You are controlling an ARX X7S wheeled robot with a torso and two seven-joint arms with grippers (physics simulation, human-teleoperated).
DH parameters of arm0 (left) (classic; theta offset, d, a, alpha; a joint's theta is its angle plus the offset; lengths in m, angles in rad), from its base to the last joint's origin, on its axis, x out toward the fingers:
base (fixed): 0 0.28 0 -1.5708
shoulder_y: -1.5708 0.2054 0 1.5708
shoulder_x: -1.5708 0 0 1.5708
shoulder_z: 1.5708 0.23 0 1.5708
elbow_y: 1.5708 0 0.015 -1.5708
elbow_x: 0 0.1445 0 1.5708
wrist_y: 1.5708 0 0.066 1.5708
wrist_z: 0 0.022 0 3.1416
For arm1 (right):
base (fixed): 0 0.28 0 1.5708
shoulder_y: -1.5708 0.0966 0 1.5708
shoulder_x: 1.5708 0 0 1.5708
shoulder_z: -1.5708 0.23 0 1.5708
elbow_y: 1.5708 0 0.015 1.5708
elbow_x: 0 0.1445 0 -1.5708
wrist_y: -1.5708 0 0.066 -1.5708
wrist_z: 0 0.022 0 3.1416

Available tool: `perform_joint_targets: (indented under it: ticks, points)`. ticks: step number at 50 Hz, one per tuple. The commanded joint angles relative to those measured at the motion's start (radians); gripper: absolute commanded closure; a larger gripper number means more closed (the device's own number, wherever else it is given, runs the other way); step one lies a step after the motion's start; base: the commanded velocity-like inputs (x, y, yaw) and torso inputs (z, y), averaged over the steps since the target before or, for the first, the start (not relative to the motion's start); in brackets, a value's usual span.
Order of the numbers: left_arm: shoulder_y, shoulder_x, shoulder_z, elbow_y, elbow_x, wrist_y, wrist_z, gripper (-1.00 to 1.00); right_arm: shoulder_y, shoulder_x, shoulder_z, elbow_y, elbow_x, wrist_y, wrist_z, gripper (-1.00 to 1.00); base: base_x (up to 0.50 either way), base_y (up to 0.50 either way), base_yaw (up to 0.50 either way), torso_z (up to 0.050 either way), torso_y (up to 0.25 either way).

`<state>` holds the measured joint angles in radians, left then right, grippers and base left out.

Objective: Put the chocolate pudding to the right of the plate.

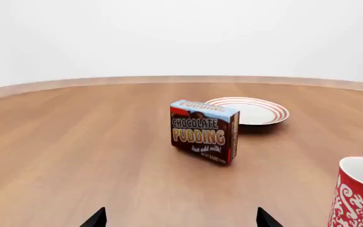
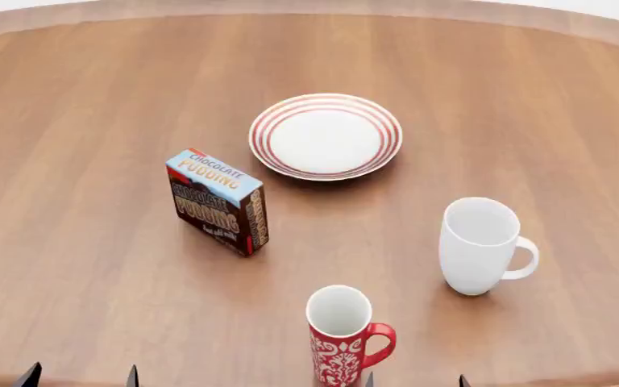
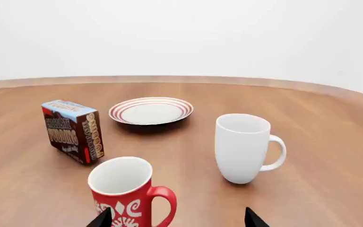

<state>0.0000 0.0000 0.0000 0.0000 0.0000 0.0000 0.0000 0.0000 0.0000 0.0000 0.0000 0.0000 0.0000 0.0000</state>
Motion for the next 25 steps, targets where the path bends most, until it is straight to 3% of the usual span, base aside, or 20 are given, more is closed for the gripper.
perform_joint_targets:
  ticks: [1,4,7,12,14,19,22,23,25]
  points:
    - [-0.009,-0.015,0.019,-0.011,-0.011,-0.003,-0.023,-1.00,0.004,0.015,-0.018,0.007,0.011,-0.006,0.028,-1.00,0.00,0.00,0.00,0.000,0.000]
    - [-0.016,-0.025,0.027,-0.020,-0.030,-0.003,-0.043,-1.00,0.008,0.028,-0.034,0.011,0.022,-0.001,0.038,-1.00,0.00,0.00,0.00,0.000,0.000]
    - [-0.055,-0.012,-0.041,-0.025,0.032,-0.135,-0.286,-1.00,0.014,0.036,-0.043,0.015,0.029,0.001,0.050,-1.00,0.00,0.00,0.00,0.000,0.000]
    - [0.002,-0.006,-0.165,0.035,-0.080,-0.054,-0.611,-1.00,0.023,0.046,-0.060,0.021,0.033,0.012,0.067,-1.00,0.00,0.00,0.00,0.000,0.000]
    - [0.036,-0.008,-0.163,0.096,0.035,-0.110,-0.845,-1.00,0.025,0.049,-0.063,0.021,0.038,0.016,0.072,-1.00,0.00,0.00,0.00,0.000,0.000]
    - [0.085,-0.012,-0.264,0.096,-0.082,-0.040,-0.959,-1.00,0.023,0.056,-0.075,0.012,0.044,0.022,0.084,-1.00,0.00,0.00,0.00,0.000,0.000]
    - [0.077,-0.022,-0.253,0.097,-0.024,-0.103,-1.056,-1.00,0.025,0.060,-0.082,0.013,0.045,0.026,0.092,-1.00,0.00,0.00,0.00,0.000,0.000]
    - [0.083,-0.021,-0.254,0.116,0.050,-0.097,-1.137,-1.00,0.025,0.060,-0.079,0.011,0.051,0.026,0.096,-1.00,0.00,0.00,0.00,0.000,0.000]
    - [0.097,-0.032,-0.247,0.132,0.031,-0.101,-1.128,-1.00,0.026,0.062,-0.082,0.010,0.048,0.027,0.106,-1.00,0.00,0.00,0.00,0.000,0.000]
